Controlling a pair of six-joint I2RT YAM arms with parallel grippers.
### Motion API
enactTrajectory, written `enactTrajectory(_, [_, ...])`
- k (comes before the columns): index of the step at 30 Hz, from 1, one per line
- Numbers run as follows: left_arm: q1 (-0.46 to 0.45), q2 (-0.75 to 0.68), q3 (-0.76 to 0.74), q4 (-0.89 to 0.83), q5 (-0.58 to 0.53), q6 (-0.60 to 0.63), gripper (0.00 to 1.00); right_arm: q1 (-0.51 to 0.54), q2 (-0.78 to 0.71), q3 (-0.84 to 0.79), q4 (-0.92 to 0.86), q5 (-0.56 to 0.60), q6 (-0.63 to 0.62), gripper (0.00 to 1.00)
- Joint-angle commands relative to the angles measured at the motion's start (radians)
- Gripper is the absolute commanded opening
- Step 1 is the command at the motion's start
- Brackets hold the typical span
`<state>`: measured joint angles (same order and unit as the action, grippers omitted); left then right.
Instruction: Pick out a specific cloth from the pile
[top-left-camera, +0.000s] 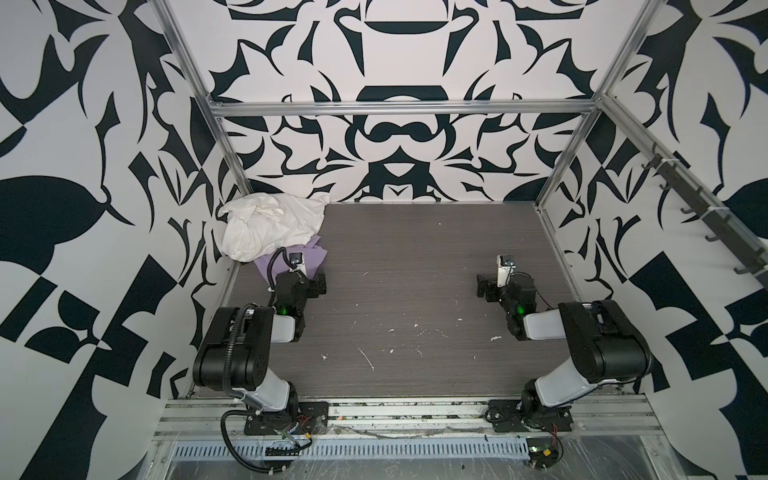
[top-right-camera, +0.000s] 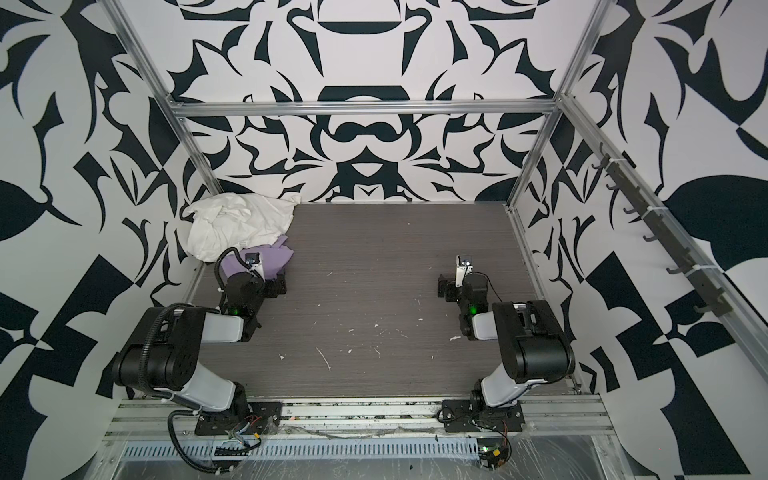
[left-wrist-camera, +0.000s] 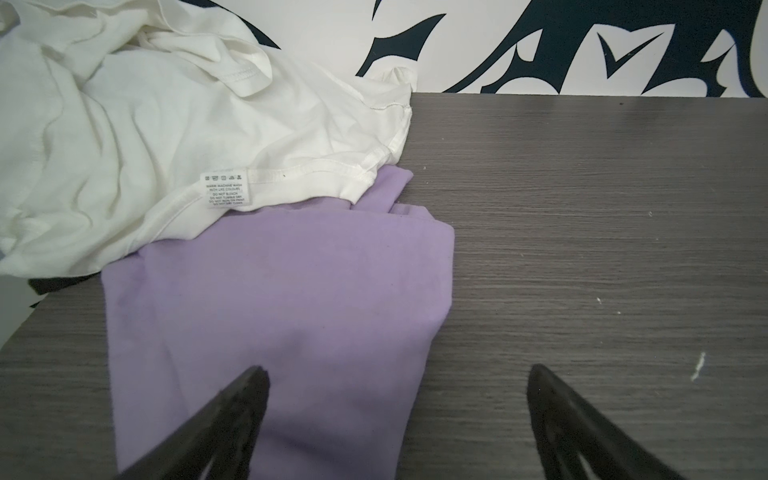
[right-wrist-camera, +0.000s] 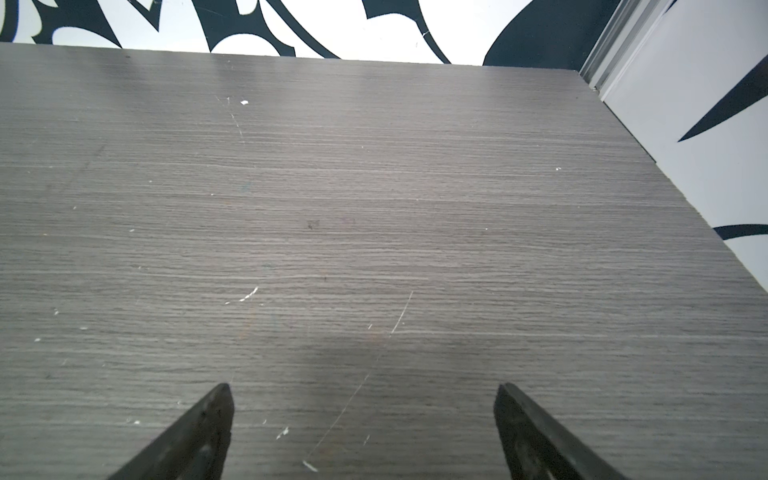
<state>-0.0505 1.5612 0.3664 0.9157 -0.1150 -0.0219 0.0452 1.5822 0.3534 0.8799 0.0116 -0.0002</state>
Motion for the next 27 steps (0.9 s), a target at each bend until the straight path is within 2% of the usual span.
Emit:
enactTrajectory(1, [0.003, 0.001, -0.001, 0.015, 0.0, 0.004, 0.99, -0.002, -0.029, 0.002, 0.029, -0.005, -0.004, 1.0])
enactTrajectory(24, [0.004, -0.001, -0.012, 0.034, -0.003, 0.002, 0.99, -0.005, -0.032, -0.002, 0.034, -0.005, 0.0, 1.0])
enactTrajectory(27, [0.003, -0.001, -0.01, 0.033, -0.005, 0.002, 0.99, -0.004, -0.042, -0.026, 0.065, 0.128, 0.049, 1.0])
